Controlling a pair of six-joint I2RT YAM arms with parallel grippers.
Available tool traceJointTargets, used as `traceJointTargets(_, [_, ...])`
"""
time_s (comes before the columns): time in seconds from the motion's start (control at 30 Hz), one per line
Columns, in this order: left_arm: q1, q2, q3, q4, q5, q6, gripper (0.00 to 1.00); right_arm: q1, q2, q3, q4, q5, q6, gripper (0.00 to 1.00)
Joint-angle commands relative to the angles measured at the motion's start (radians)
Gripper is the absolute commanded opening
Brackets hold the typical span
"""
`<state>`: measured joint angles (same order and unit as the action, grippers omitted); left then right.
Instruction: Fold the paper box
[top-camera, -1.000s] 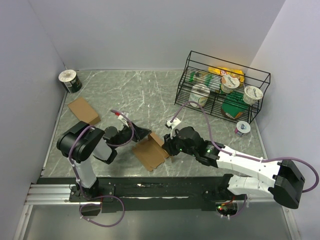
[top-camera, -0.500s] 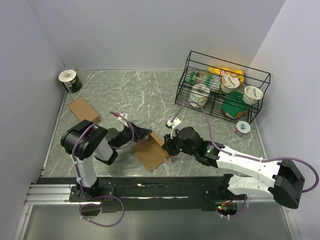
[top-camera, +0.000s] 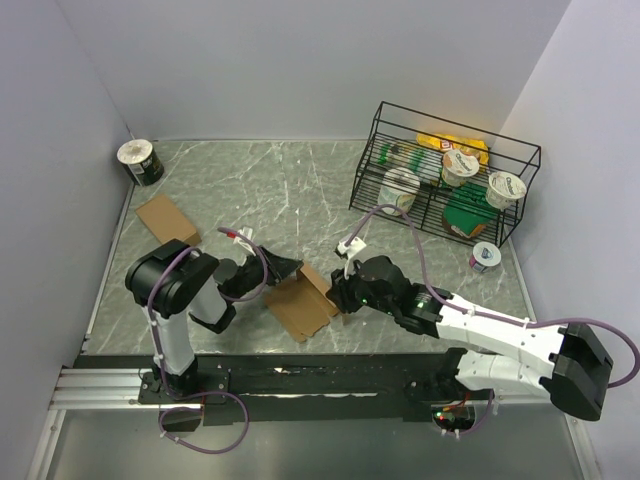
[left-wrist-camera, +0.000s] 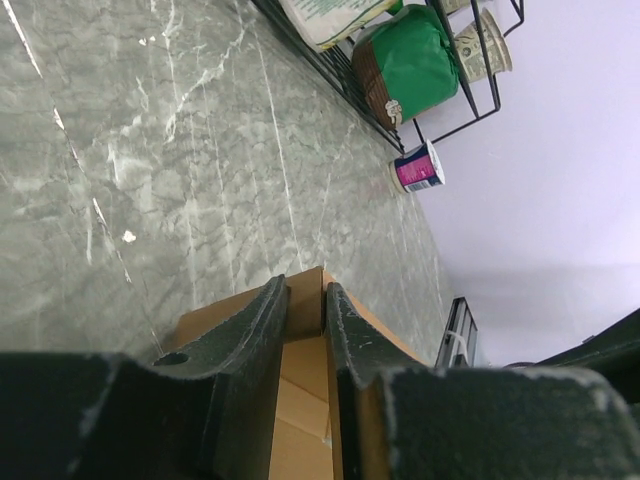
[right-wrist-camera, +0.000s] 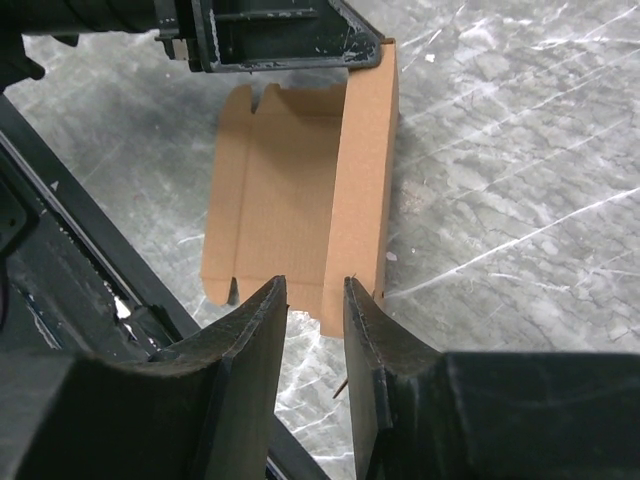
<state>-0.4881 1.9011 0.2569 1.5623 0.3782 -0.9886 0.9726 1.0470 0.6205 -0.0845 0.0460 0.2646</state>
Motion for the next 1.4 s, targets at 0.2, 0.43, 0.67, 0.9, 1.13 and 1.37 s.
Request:
traceJointTargets(0.2, [-0.017,-0.065,-0.068,-0.205,-0.068,0.099,0.03,-0.003,-0.05,0.001,-0.004,0.038,0.007,0.42])
traceJointTargets(0.43, [-0.017,-0.229,-0.032,-0.347,-0.075,0.148,0.3,-0.002,-0.059,0.011,-0.015,0.019,0.022,0.63])
traceJointTargets(0.67, [-0.01,-0.453,0.096,-0.694,-0.117,0.274,0.79,0.0,-0.111,0.007,-0.051,0.0,0.035,0.73])
traceJointTargets(0.9, [0.032,-0.55,0.122,-0.812,-0.084,0.376,0.88,-0.002,-0.151,-0.085,-0.104,0.048,0.108,0.72])
traceJointTargets(1.13, [0.062,-0.522,0.048,-0.763,-0.024,0.347,0.88,0.0,-0.118,-0.154,-0.047,0.045,0.156,0.64])
traceJointTargets(1.37, [0.066,-0.537,0.015,-0.774,-0.025,0.341,0.88,0.002,-0.028,-0.148,-0.003,0.169,0.148,0.47])
